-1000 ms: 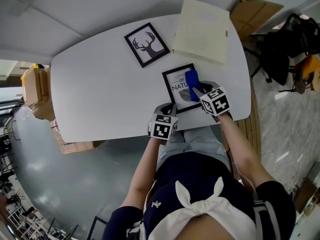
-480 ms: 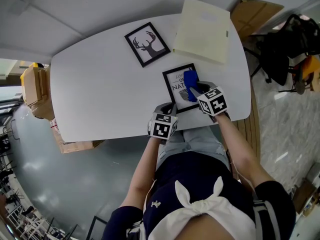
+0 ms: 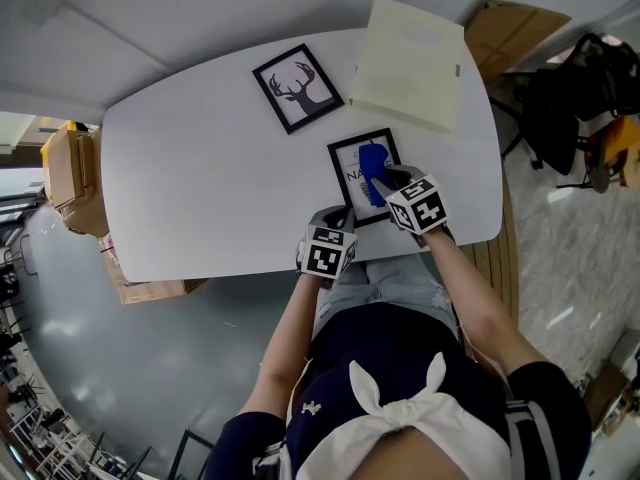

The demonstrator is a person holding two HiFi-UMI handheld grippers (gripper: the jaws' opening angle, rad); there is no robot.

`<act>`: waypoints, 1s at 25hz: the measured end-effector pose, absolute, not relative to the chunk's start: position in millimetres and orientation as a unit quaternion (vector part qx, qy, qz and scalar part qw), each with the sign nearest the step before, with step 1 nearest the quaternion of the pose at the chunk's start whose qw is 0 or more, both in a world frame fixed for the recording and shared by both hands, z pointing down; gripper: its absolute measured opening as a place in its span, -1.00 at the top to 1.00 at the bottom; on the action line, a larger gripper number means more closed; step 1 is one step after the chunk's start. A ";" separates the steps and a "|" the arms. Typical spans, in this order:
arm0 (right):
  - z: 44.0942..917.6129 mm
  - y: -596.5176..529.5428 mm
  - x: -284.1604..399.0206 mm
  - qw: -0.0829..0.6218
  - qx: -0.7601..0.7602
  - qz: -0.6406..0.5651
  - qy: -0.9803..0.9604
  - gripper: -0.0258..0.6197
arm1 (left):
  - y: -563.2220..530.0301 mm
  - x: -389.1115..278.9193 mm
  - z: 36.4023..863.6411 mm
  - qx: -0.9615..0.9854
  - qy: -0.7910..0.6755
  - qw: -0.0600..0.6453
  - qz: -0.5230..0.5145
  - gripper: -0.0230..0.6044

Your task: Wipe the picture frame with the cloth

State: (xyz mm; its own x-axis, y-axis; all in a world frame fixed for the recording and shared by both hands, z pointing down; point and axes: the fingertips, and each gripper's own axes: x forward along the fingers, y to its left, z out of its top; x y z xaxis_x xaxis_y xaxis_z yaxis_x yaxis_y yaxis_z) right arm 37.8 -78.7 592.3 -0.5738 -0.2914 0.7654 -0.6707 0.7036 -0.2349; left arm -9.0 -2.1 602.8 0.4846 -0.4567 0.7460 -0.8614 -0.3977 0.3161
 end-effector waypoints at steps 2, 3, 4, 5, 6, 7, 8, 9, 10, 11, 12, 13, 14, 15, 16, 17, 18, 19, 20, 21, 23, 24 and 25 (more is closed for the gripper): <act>592.7 -77.4 32.8 0.365 0.278 0.261 -0.850 0.66 | -2.2 -8.9 603.1 0.785 -0.419 0.354 0.286 0.93; 593.1 -76.7 30.4 0.365 0.275 0.262 -0.850 0.66 | -2.2 -8.9 603.5 0.785 -0.419 0.355 0.286 0.93; 593.3 -76.0 28.2 0.364 0.272 0.263 -0.851 0.66 | -2.2 -8.9 603.8 0.785 -0.419 0.356 0.286 0.92; 593.4 -75.2 26.0 0.364 0.270 0.264 -0.852 0.66 | -2.3 -8.7 603.7 0.785 -0.419 0.356 0.285 0.93; 593.3 -74.3 23.7 0.363 0.267 0.266 -0.852 0.66 | -2.4 -8.4 603.0 0.786 -0.418 0.357 0.284 0.93; 593.2 -73.3 21.5 0.362 0.265 0.268 -0.853 0.66 | -2.4 -7.9 602.1 0.786 -0.417 0.358 0.283 0.92; 593.1 -72.2 19.5 0.361 0.262 0.270 -0.853 0.66 | -2.4 -7.6 601.4 0.786 -0.416 0.359 0.283 0.93; 593.0 -71.3 17.4 0.361 0.259 0.272 -0.854 0.66 | -2.3 -7.7 601.2 0.786 -0.416 0.359 0.283 0.92; 592.9 -70.4 15.4 0.360 0.257 0.273 -0.854 0.66 | -2.3 -7.8 601.2 0.786 -0.416 0.358 0.284 0.93; 592.9 -69.5 13.2 0.360 0.254 0.274 -0.855 0.66 | -2.5 -7.7 601.1 0.786 -0.416 0.358 0.283 0.93; 593.0 -68.6 11.1 0.359 0.252 0.275 -0.856 0.66 | -2.6 -7.5 600.9 0.786 -0.416 0.359 0.283 0.93; 593.0 -67.6 8.9 0.359 0.249 0.276 -0.856 0.66 | -2.7 -7.5 601.0 0.786 -0.416 0.359 0.282 0.92; 593.1 -66.6 6.8 0.358 0.247 0.277 -0.857 0.66 | -2.6 -7.7 601.2 0.786 -0.417 0.359 0.282 0.92; 593.0 -65.5 4.8 0.357 0.245 0.278 -0.857 0.66 | -2.5 -8.0 601.3 0.786 -0.417 0.359 0.282 0.93; 592.9 -64.3 2.9 0.357 0.243 0.279 -0.858 0.66 | -2.3 -7.9 601.1 0.786 -0.417 0.359 0.282 0.93; 592.7 -63.1 1.0 0.356 0.240 0.281 -0.858 0.66 | -2.2 -7.9 600.8 0.786 -0.417 0.360 0.281 0.93; 592.4 -62.0 -1.0 0.355 0.237 0.282 -0.859 0.66 | -2.3 -8.1 601.0 0.786 -0.417 0.360 0.281 0.93; 592.0 -60.8 -3.0 0.355 0.234 0.283 -0.860 0.66 | -2.5 -8.4 601.3 0.786 -0.417 0.361 0.280 0.93; 591.7 -59.2 -4.9 0.355 0.231 0.283 -0.860 0.66 | -2.7 -8.4 601.3 0.786 -0.417 0.362 0.279 0.93; 591.5 -57.4 -6.8 0.356 0.227 0.283 -0.861 0.66 | -2.8 -8.1 601.1 0.786 -0.416 0.363 0.278 0.93; 591.7 -53.9 -9.7 0.357 0.222 0.281 -0.862 0.66 | -2.5 -7.8 600.8 0.787 -0.415 0.364 0.277 0.93; 592.0 -53.1 -10.4 0.358 0.221 0.281 -0.863 0.66 | -2.4 -7.8 601.0 0.787 -0.414 0.364 0.277 0.92; 592.4 -52.9 -10.6 0.358 0.221 0.281 -0.863 0.66 | -2.4 -8.1 601.6 0.787 -0.415 0.363 0.278 0.93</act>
State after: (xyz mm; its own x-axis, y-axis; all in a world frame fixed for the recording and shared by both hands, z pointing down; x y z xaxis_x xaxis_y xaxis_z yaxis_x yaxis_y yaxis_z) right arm -10.6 -52.9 592.4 -0.6460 -0.1807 0.7416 -0.5828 0.7442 -0.3263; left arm -8.1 -2.4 601.6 0.5018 -0.4505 0.7384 -0.8542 -0.3926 0.3409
